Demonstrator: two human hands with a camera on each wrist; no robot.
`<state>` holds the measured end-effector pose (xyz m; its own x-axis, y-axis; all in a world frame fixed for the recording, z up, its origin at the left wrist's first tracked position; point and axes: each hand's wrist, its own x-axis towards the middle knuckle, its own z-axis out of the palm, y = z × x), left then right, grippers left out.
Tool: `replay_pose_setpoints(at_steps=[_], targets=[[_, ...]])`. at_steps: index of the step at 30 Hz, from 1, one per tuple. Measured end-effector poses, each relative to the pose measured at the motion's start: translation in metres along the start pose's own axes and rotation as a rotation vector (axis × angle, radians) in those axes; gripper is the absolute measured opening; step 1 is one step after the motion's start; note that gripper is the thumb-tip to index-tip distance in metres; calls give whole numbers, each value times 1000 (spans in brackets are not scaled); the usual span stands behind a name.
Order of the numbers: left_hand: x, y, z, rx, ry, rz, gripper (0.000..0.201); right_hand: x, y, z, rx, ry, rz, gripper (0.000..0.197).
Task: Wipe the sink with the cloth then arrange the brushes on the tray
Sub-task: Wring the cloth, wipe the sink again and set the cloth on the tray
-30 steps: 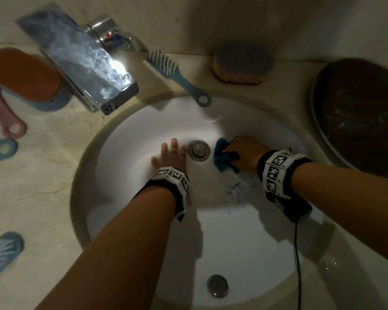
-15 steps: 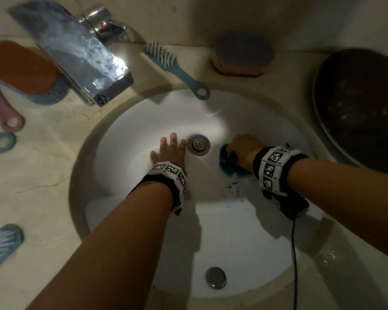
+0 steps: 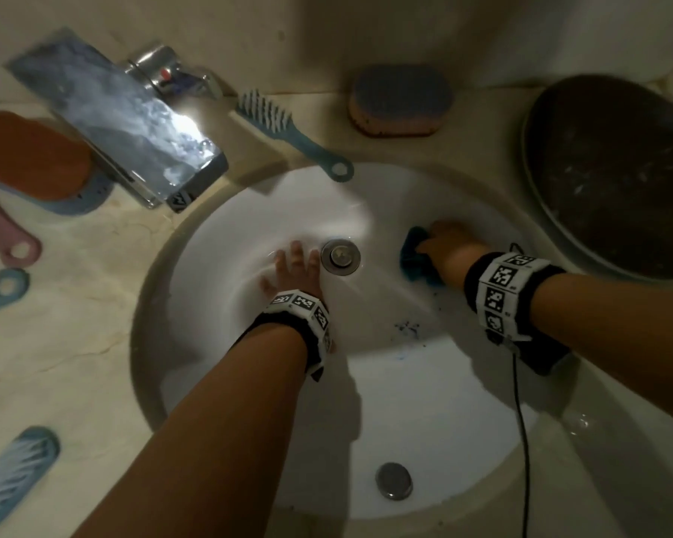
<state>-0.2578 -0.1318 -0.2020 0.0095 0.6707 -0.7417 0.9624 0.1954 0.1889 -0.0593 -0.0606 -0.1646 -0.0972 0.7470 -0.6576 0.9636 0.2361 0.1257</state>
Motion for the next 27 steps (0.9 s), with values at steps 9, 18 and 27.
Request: replay_pose_setpoints(at_steps=[9, 18, 27], targets=[[2, 0, 1, 6, 23, 27, 107, -22, -12, 22, 99, -155, -126, 44], [-8, 31, -7, 39, 11, 220, 91, -102, 32, -1, 283, 152, -97, 47], [12, 100, 11, 82, -6, 473, 70, -139, 68, 31, 312, 391, 45, 44]])
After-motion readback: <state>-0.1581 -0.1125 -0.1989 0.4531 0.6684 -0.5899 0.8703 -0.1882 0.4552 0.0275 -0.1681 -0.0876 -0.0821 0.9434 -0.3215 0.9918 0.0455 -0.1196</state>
